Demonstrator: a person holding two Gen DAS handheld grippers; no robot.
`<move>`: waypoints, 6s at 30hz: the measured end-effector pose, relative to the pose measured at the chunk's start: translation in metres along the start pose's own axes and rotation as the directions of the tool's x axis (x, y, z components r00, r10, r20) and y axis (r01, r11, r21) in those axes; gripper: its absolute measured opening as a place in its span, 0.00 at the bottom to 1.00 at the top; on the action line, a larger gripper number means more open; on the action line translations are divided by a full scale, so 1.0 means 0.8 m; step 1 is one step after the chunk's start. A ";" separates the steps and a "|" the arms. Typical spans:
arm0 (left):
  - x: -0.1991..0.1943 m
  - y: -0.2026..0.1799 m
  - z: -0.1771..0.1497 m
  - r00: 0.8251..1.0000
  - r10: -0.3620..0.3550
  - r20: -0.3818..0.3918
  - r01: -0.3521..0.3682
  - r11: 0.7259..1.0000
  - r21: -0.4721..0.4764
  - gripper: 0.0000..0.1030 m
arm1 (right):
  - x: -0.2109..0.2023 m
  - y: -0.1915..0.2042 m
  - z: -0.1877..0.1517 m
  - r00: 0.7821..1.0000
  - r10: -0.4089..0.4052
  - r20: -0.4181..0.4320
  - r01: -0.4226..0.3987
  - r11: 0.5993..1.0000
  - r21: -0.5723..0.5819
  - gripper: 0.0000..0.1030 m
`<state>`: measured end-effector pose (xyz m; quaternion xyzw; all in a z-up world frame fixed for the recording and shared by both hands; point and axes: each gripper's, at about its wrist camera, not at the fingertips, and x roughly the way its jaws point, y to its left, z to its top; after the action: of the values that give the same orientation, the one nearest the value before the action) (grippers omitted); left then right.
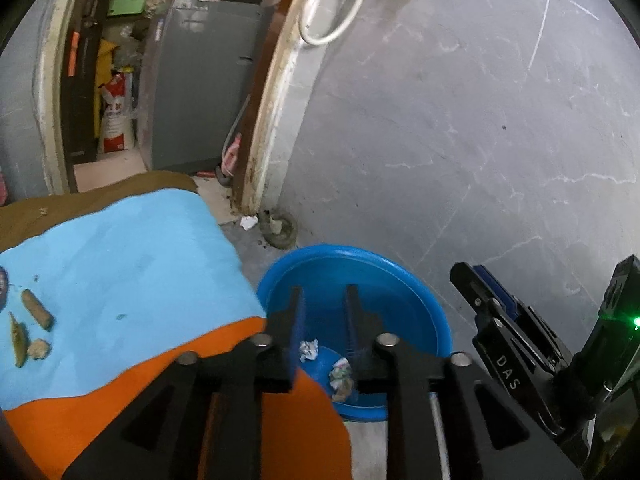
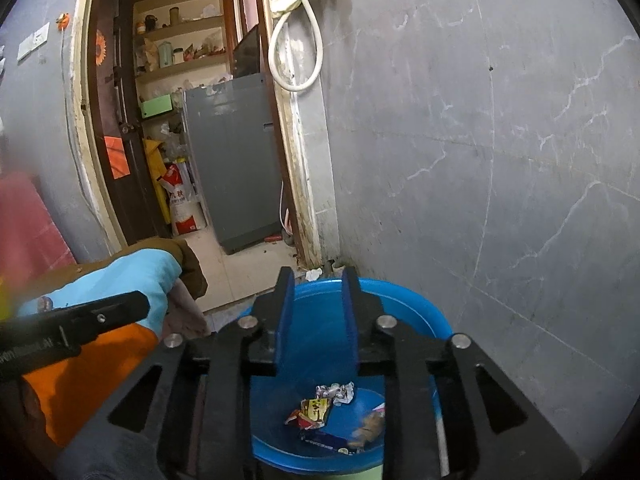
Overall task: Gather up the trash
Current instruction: 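Open both grippers over the blue basin to drop the scraps, then bring both open tools back above the table toward the remaining scraps, then grasp the purple ball with the left gripper while the right grasps a tan scrap, then lift both held items and carry them over the blue basin, then open both grippers over the blue basin to drop the items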
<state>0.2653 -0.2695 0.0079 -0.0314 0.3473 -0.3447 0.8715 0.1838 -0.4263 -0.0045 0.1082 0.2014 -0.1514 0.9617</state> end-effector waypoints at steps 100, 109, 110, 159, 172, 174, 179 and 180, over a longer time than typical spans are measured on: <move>-0.111 0.304 -0.022 0.951 0.282 -0.124 -0.298 0.944 -0.139 0.22 | 0.065 0.325 -0.064 0.728 0.412 -0.548 -0.634 0.708 -0.310 0.16; -0.150 0.274 -0.061 0.955 0.291 -0.056 -0.296 0.942 -0.159 0.22 | 0.040 0.302 -0.058 0.773 0.470 -0.426 -0.609 0.740 -0.288 0.15; -0.156 0.268 -0.063 0.956 0.292 -0.032 -0.293 0.944 -0.152 0.22 | 0.035 0.299 -0.057 0.783 0.476 -0.401 -0.601 0.745 -0.289 0.15; -0.033 -0.039 0.019 0.983 -0.037 0.181 0.022 0.996 0.081 0.23 | -0.038 0.015 0.026 0.987 0.059 0.148 -0.053 0.998 -0.041 0.16; 0.024 -0.021 -0.006 1.000 -0.019 0.008 0.018 0.999 0.049 0.23 | -0.006 0.009 0.013 0.997 0.081 0.016 -0.080 0.997 -0.020 0.17; 0.025 -0.019 -0.008 1.000 -0.015 -0.003 0.015 0.999 0.048 0.24 | -0.004 0.009 0.012 0.997 0.078 0.005 -0.078 0.997 -0.022 0.17; 0.018 -0.014 -0.006 1.000 -0.018 -0.002 0.018 0.999 0.032 0.30 | 0.001 0.005 0.013 0.997 0.076 -0.004 -0.077 0.997 -0.018 0.17; 0.017 -0.013 -0.006 1.000 -0.017 0.002 0.017 0.999 0.029 0.30 | 0.001 0.005 0.013 0.997 0.076 -0.006 -0.077 0.997 -0.018 0.18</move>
<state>0.2632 -0.2848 -0.0007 -0.0220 0.3412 -0.3569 0.8693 0.1897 -0.4256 0.0049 0.1075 0.2008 -0.1123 0.9672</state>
